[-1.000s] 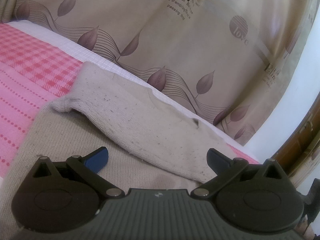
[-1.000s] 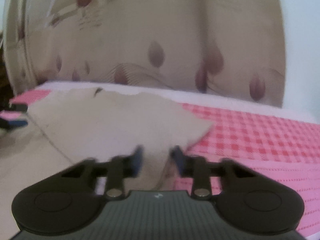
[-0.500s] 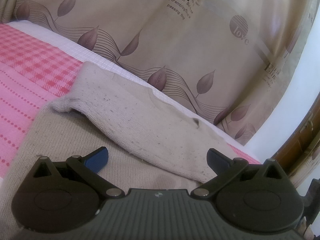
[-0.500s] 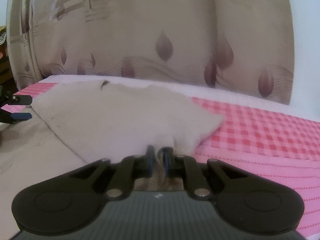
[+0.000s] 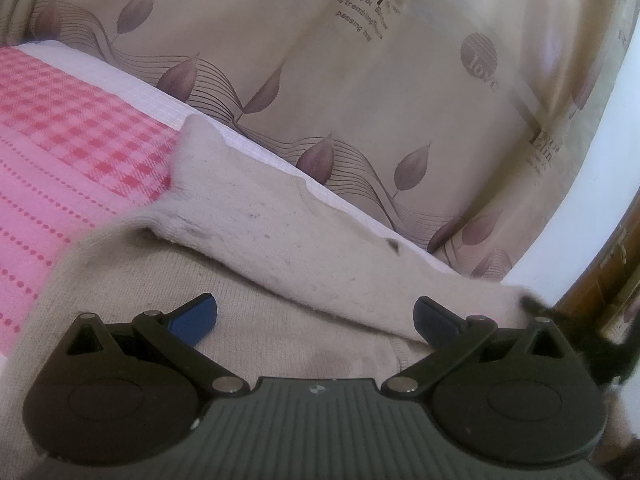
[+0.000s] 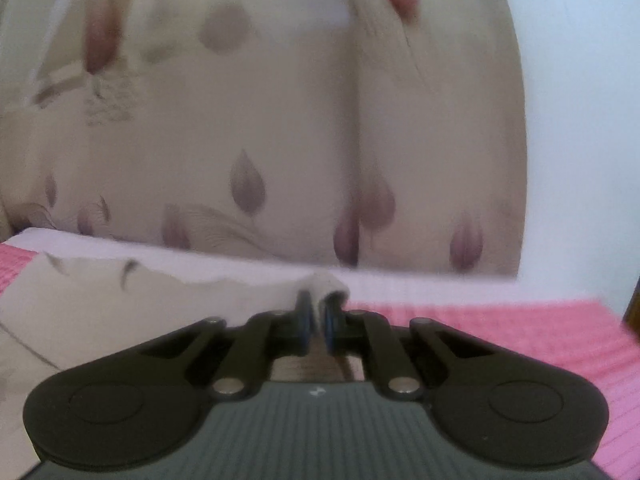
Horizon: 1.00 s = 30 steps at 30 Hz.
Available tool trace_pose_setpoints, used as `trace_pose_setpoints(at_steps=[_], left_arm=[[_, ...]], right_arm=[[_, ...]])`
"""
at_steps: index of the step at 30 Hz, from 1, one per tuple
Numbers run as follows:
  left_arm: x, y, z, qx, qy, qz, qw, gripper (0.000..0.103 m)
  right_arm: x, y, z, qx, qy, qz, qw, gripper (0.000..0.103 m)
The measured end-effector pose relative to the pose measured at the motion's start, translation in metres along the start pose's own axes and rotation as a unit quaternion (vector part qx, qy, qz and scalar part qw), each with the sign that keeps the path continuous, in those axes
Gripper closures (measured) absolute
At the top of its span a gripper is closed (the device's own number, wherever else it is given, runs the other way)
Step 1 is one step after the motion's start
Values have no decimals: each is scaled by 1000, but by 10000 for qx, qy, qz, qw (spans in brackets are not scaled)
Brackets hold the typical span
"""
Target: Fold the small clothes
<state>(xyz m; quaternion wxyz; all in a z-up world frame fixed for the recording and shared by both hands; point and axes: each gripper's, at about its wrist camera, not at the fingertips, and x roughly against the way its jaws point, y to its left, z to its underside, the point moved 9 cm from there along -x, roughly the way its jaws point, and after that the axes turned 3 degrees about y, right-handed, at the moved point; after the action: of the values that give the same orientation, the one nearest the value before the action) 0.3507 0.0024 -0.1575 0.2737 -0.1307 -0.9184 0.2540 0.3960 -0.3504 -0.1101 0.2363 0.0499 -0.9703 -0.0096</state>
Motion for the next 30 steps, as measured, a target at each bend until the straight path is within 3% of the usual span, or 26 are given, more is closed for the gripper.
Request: trace_pose_setpoints(at_steps=[4,6,9,11,13,19,21,23,24,27,28,29,30], left_arm=[[0,0,0,-2,1,-5,10000,0],[0,0,0,-1,0,-3,10000,0],[1,0,0,15,-5,4,10000,0],[3,3,-1,77,-55,6,10000,0],[3,5,-3,158,-95,11,9998,0],[-6,3,-11,85,184,-6,9998,0],[-15,8,-21,50,218,-196,9996,0],[-21,27,-37,42,18,-715,9974,2],[-19,38,-43,165,-148,-915,9956,7],[-6,68,-53,1151,-385,-616,9907,19],[-2,74,-52,1266,-414,-657,9889,33],[3,80,-50,1417,-433,-680,9866,40],[7,84,-49,1596,-468,-587,9843,39]], right_arm=[[-35,-13,37,-923,737,-425,9921,93],[-32,-20,36,-1171,656,-507,9897,92],[-15,-34,28,-1440,394,-309,9883,90],[6,-33,16,-1434,-27,-264,9893,90],[17,-21,8,-1239,-174,-471,9910,90],[-9,19,37,-777,786,-836,9904,90],[-14,30,43,-702,909,-898,9893,89],[-14,41,49,-531,974,-938,9894,80],[-11,44,48,-455,948,-956,9899,71],[-4,44,47,-409,886,-1024,9899,40],[-1,42,48,-424,904,-1007,9899,38],[2,39,50,-424,907,-981,9901,38],[5,37,52,-392,914,-979,9902,37]])
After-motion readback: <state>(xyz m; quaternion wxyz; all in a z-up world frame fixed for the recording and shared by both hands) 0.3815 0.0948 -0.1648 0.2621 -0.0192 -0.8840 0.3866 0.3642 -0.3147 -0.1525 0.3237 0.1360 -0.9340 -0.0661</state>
